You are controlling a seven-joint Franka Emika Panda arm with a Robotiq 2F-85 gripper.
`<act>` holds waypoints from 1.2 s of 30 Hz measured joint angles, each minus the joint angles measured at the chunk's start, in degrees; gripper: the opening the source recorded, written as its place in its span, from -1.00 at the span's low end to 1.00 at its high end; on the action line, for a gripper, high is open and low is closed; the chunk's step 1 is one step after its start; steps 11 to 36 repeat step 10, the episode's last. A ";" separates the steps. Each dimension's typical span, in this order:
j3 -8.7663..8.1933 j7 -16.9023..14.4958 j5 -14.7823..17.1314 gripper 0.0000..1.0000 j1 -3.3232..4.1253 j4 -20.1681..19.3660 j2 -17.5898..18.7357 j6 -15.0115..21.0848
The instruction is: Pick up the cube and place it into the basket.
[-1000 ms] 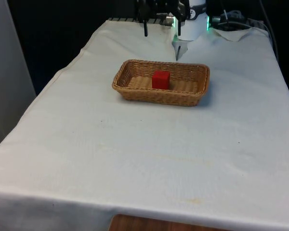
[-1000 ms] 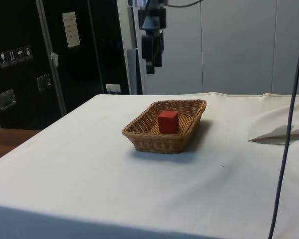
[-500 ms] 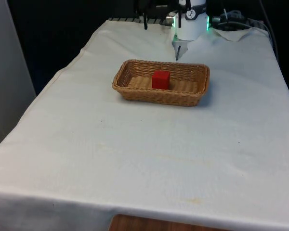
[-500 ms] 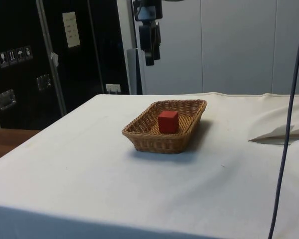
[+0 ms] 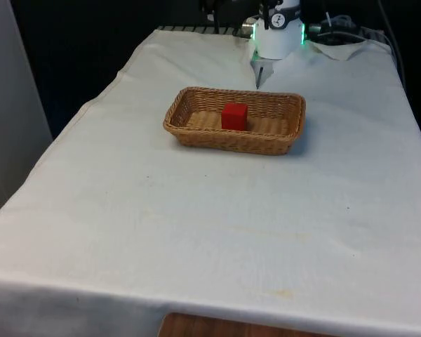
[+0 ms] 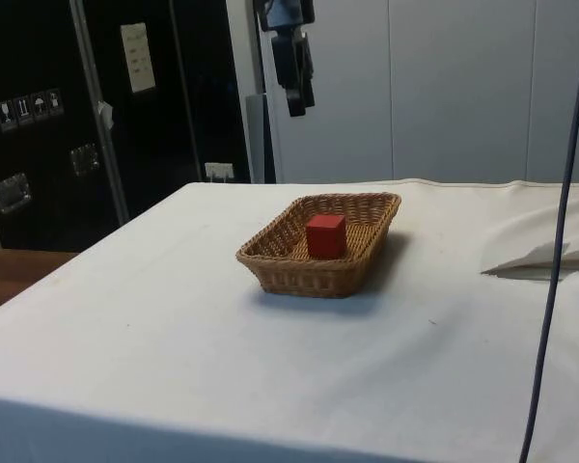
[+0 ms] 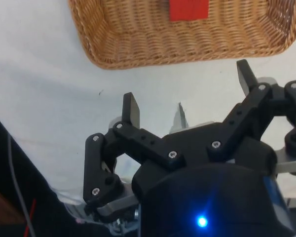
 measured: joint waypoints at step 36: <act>0.29 -0.57 -0.11 1.00 0.00 -0.86 -2.23 -4.13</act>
